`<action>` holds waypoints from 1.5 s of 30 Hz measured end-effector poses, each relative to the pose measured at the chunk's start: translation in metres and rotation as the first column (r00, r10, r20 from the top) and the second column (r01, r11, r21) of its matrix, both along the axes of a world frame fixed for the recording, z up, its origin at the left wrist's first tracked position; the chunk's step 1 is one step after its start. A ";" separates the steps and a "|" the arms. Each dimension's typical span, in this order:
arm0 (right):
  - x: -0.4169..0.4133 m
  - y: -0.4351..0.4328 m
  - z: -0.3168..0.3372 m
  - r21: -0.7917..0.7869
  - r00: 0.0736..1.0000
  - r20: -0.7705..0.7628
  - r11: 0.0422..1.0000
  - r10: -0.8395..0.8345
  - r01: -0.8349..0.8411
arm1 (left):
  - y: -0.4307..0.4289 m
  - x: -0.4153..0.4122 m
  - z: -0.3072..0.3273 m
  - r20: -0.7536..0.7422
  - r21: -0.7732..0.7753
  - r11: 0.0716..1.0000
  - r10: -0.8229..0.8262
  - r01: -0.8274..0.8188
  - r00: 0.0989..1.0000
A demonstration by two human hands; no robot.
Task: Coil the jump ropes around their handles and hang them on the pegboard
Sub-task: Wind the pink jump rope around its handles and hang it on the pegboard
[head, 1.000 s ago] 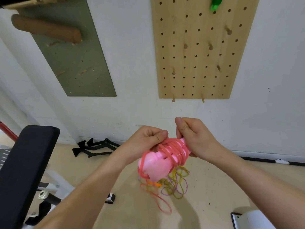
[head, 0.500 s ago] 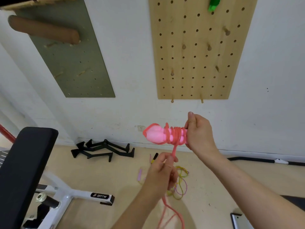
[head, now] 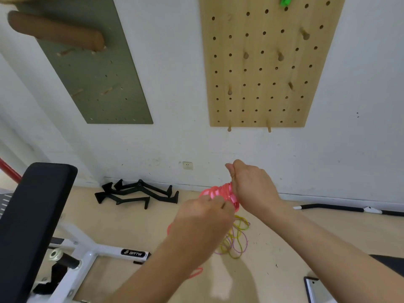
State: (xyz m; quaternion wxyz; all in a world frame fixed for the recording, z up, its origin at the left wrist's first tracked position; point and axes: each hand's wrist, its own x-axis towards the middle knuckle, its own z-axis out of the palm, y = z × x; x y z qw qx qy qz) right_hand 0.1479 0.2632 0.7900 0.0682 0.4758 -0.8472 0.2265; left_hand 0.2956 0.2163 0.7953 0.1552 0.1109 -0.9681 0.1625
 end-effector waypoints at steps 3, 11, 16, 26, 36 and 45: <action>0.003 0.005 0.003 0.053 0.994 0.034 0.993 0.100 -0.102 | -0.024 -0.001 0.007 -0.103 0.019 0.994 -0.105 0.108 0.989; 0.005 0.021 0.017 -0.035 0.911 0.120 0.918 0.396 -0.394 | -0.051 -0.010 0.026 -0.090 0.749 0.657 -0.036 0.092 0.995; 0.005 0.024 0.029 -0.280 0.842 0.335 0.898 0.423 -0.340 | -0.052 -0.020 0.022 -0.194 0.981 0.023 0.064 0.193 0.979; -0.007 0.003 0.005 -0.508 0.666 0.707 0.826 0.238 0.244 | -0.023 -0.017 -0.032 -0.080 0.972 -0.176 0.370 0.155 0.926; -0.018 -0.002 -0.015 -0.379 0.939 0.336 0.902 -0.073 0.206 | 0.006 0.004 -0.025 0.117 0.220 0.952 0.190 -0.212 0.975; -0.012 0.003 -0.001 -0.211 0.998 0.006 0.976 0.064 -0.061 | -0.039 0.015 0.015 -0.084 0.184 0.982 -0.028 0.043 0.996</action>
